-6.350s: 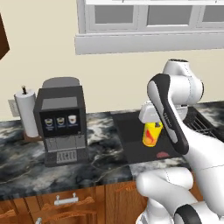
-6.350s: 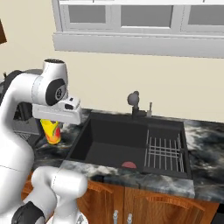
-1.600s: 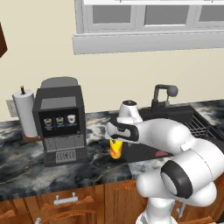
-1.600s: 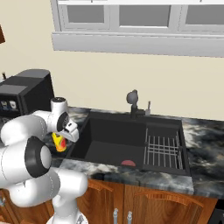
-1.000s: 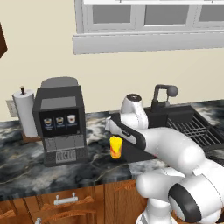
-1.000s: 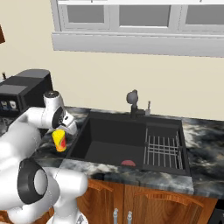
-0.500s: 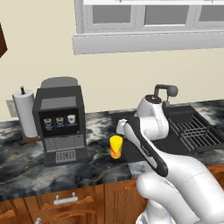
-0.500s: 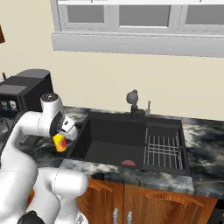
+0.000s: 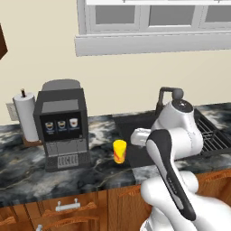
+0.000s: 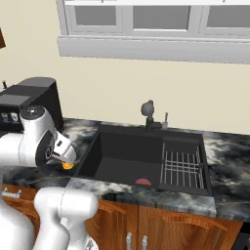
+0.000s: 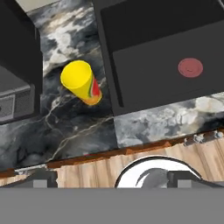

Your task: Pick the cup and bowl from the counter and place them on the counter next to the sink.

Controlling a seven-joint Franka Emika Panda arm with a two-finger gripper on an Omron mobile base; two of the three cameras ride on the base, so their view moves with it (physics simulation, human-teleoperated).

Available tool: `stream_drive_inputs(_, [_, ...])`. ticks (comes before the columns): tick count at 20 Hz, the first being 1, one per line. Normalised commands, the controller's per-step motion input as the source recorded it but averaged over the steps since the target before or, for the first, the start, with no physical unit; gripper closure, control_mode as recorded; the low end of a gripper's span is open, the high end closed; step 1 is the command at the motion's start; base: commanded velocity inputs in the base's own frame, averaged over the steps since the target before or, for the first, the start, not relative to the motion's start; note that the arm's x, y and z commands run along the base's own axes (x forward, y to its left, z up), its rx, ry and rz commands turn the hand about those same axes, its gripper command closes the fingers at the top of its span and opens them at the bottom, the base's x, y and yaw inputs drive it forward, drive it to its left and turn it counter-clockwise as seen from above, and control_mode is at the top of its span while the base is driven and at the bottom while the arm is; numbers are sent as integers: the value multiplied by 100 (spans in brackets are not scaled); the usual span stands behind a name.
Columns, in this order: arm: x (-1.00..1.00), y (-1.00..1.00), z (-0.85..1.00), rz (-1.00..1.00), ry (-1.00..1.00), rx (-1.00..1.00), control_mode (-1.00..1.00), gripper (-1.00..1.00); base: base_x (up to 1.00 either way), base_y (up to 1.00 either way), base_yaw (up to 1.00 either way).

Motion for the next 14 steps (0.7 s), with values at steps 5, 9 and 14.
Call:
stream_drive_inputs(5, [-88,0,94,2,3,-18,-100,-100,0,0,0])
stream_drive_inputs(9, [-62,-4,58,0,14,-16,-100,-100,0,0,0])
stream_drive_inputs(14, [-11,-9,0,0,2,-1,-100,-100,0,0,0])
